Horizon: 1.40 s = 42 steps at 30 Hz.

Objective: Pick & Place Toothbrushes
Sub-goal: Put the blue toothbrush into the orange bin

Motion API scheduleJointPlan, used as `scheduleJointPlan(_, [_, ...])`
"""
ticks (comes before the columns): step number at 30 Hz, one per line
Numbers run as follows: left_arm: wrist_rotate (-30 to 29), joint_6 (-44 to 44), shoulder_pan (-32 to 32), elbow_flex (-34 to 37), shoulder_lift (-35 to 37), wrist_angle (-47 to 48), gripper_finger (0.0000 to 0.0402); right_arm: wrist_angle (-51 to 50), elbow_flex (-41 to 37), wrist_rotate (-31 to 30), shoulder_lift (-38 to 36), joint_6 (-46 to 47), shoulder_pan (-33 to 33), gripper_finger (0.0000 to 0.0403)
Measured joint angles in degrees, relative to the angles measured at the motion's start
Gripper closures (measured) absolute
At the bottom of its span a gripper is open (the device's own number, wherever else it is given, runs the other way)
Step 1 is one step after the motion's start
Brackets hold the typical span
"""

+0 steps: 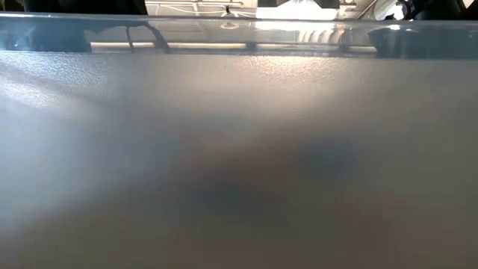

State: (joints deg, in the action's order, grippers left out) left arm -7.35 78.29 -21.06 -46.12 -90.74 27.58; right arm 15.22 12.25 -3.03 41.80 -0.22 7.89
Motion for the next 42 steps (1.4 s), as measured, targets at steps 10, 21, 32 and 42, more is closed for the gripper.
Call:
scheduleJointPlan(10, [0.5, 1.3, 0.02, 1.19, -0.1, -0.97, 0.0277, 0.0, 0.0, -0.01, -0.01, 0.01, 0.01, 0.0398])
scheduleJointPlan(21, [0.75, 1.3, 0.04, 1.28, -0.17, 0.69, 0.0375, 0.0, 0.0, -0.01, 0.0, 0.01, -0.01, 0.0398])
scheduleJointPlan(32, [2.29, -1.76, 0.09, 1.3, 2.85, 4.3, 0.0379, 0.0, 0.0, -0.01, 0.0, 0.01, 0.0, 0.0398])
scheduleJointPlan(42, [0.54, -7.8, 3.03, -4.33, 8.71, 20.23, 0.0379, 0.0, 0.0, -0.01, 0.0, 0.01, 0.01, 0.0398])
